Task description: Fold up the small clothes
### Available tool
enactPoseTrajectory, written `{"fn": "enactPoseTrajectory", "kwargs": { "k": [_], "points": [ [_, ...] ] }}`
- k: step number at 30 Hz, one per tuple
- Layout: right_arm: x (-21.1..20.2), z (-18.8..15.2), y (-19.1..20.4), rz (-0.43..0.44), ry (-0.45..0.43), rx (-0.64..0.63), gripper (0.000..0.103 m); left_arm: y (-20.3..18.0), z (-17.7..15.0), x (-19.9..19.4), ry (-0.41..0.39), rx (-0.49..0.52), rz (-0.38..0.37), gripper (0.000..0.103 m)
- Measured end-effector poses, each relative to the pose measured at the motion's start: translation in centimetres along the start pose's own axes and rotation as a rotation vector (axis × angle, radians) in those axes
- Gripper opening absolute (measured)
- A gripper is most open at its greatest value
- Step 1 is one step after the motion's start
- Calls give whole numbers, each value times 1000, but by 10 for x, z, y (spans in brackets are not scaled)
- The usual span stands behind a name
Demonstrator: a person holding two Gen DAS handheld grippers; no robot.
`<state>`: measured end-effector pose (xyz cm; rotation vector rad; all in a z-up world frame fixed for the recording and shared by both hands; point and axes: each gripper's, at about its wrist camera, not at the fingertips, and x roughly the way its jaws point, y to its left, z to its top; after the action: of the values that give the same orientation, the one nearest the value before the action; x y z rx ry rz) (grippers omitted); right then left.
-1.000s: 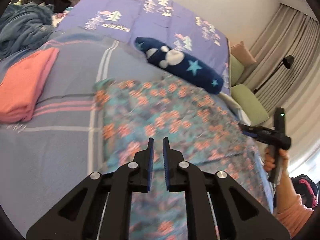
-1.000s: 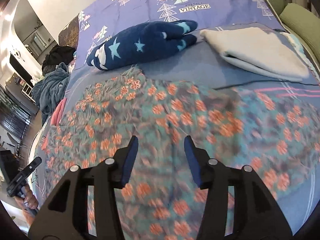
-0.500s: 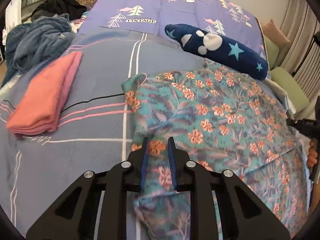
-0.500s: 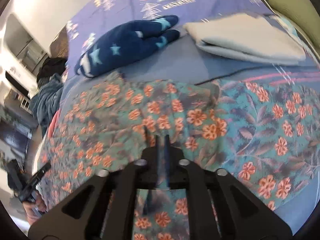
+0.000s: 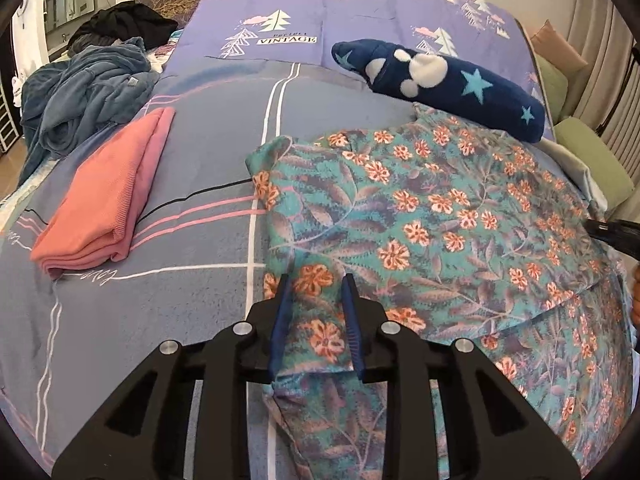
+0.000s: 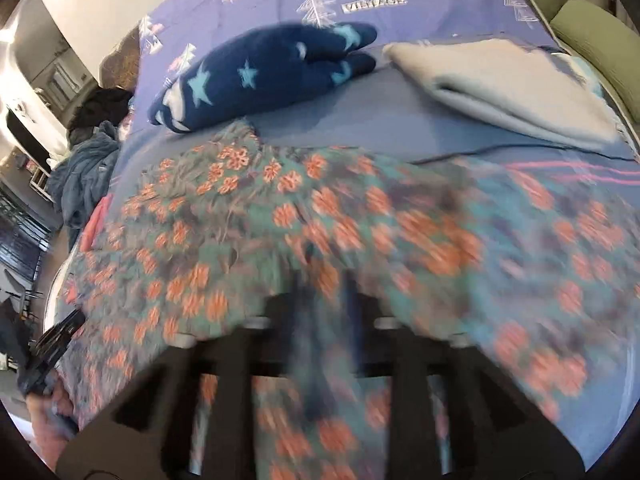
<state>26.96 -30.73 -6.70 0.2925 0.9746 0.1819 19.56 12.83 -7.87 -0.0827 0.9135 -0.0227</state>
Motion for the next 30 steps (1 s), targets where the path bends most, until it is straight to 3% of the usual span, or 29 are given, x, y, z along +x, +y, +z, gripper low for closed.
{"fn": "enactPoseTrajectory", "kwargs": {
  "k": [1,4,6,7,10,13,15,22,24,26,28,30],
  "points": [
    [-20,-8,-10,19,-49,-4,65,-1,0,-1,6,4,6,29],
    [-80,-34,-63,-46,-221,72,70,-11,6,-10,26,2,-1,30],
    [-110,-51,-127,-98,-307,248,73,-20,10,-15,15,-8,-36,31],
    [-124,-64,-170,-137,-359,392,73,-26,13,-18,3,-16,-42,37],
    [-135,-98,-268,-193,-331,741,70,-55,23,-27,-91,-28,-7,62],
    [-129,-124,-326,-106,-337,916,70,-82,28,-22,-125,5,-22,78],
    [-122,-129,-347,-72,-358,962,70,-98,31,-12,-103,26,-29,87],
    [-99,-101,-394,-7,-418,1004,70,-136,36,14,-60,76,-30,94],
    [-94,-88,-395,-17,-425,991,60,-140,35,17,-65,86,-26,94],
    [-89,-84,-398,-64,-416,962,16,-141,33,21,-64,86,-25,94],
    [-86,-87,-402,-65,-399,978,8,-138,32,25,-60,74,-35,94],
    [-91,-91,-406,-7,-416,1018,7,-135,33,27,-55,53,-54,94]
  ]
}}
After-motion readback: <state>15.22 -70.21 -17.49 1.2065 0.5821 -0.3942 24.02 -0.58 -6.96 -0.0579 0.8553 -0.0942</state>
